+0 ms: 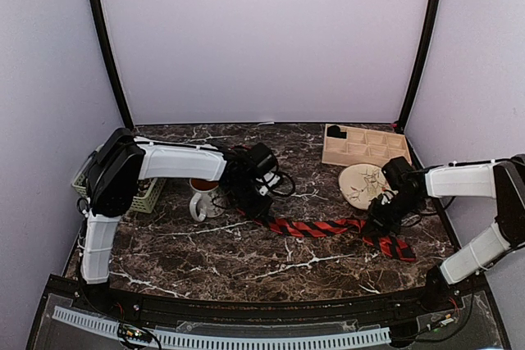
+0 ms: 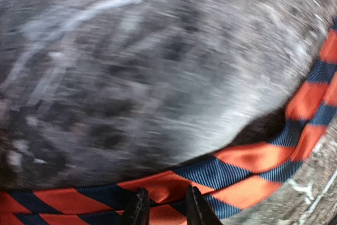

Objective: Roll the ties
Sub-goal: Adjust the tie at the center of the board, then pick up the tie from the center of the board.

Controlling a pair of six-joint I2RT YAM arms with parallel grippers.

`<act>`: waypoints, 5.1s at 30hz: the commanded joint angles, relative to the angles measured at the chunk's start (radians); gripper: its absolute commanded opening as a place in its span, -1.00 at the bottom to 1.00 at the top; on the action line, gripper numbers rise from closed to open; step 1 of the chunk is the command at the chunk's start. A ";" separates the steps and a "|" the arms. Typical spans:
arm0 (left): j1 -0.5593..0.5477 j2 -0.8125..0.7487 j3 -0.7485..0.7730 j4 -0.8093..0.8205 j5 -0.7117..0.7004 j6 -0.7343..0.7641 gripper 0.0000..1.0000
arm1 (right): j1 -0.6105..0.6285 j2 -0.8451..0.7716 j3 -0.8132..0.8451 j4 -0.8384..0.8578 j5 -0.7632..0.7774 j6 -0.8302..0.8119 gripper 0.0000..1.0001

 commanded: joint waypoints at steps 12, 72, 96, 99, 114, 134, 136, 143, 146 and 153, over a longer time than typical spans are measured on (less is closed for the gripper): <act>-0.140 -0.024 0.024 -0.114 0.286 -0.062 -0.31 | -0.245 -0.136 0.087 -0.137 0.164 -0.258 -0.28; 0.557 0.033 0.108 -0.029 -0.266 -0.904 -0.73 | -0.078 -0.144 0.228 -0.021 -0.031 -0.217 0.12; 0.555 -0.123 0.099 -0.038 -0.326 -0.867 0.02 | -0.078 -0.212 0.191 0.001 -0.043 -0.188 0.07; 0.556 -0.080 0.121 -0.079 -0.328 -0.916 0.01 | -0.078 -0.209 0.191 -0.001 -0.041 -0.186 0.06; 0.557 0.143 0.288 -0.157 -0.336 -1.008 0.22 | -0.079 -0.197 0.200 -0.010 -0.031 -0.173 0.05; 0.555 -0.008 0.672 -0.212 -0.537 -0.677 -1.00 | -0.078 -0.231 0.204 0.009 -0.051 -0.178 0.01; 0.554 -0.049 0.721 -0.166 -0.557 -0.559 -1.00 | -0.079 -0.241 0.198 0.017 -0.057 -0.176 0.01; 0.551 -0.266 0.632 0.250 -0.207 -0.208 -1.00 | -0.078 -0.309 0.180 0.052 -0.088 -0.172 0.00; 0.536 -0.323 0.589 0.419 0.025 -0.174 -1.00 | -0.078 -0.344 0.187 0.075 -0.103 -0.169 0.00; 0.374 -0.299 0.663 0.478 0.312 -0.119 -1.00 | -0.078 -0.421 0.224 0.173 -0.163 -0.134 0.04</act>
